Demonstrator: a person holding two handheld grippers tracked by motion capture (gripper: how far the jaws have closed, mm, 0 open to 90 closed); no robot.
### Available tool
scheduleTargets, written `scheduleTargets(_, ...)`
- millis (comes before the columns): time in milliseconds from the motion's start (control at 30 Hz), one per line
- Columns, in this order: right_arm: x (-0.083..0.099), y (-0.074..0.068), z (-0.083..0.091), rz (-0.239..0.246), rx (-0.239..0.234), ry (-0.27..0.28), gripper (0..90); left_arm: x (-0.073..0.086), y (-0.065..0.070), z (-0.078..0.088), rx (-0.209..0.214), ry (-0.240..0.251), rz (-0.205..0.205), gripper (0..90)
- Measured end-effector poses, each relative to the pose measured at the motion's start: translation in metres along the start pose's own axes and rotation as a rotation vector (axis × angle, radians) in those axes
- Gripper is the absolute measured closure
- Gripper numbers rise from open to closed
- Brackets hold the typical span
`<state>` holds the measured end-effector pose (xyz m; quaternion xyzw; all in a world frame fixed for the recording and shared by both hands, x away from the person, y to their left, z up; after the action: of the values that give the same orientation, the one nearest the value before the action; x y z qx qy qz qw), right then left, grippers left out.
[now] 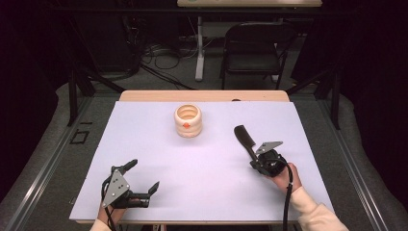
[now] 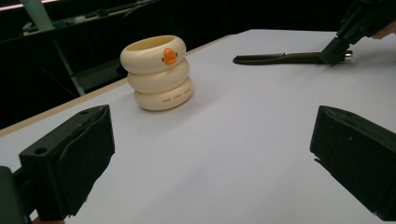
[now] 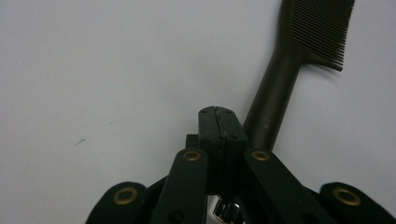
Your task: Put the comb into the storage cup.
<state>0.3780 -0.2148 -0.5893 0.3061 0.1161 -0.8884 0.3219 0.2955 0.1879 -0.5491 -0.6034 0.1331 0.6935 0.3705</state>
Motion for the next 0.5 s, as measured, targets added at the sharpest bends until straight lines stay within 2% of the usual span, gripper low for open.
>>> scheduleTargets(500,0.005,0.013,0.003,-0.020,0.033,-0.030,90.0,0.000,0.000,0.000,0.000,-0.001,-0.001,0.1)
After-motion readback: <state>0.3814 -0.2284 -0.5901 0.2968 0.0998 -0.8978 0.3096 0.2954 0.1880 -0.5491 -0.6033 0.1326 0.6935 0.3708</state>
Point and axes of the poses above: each handheld gripper's, and its own axes: z roughly backward along the jaws, x roughly out of its underside, y roughly to its right, the point moved 6 cm from there along -z, roughly forward along the jaws, and after that the axes turned 6 degrees about -z, right-handed, at the moved point
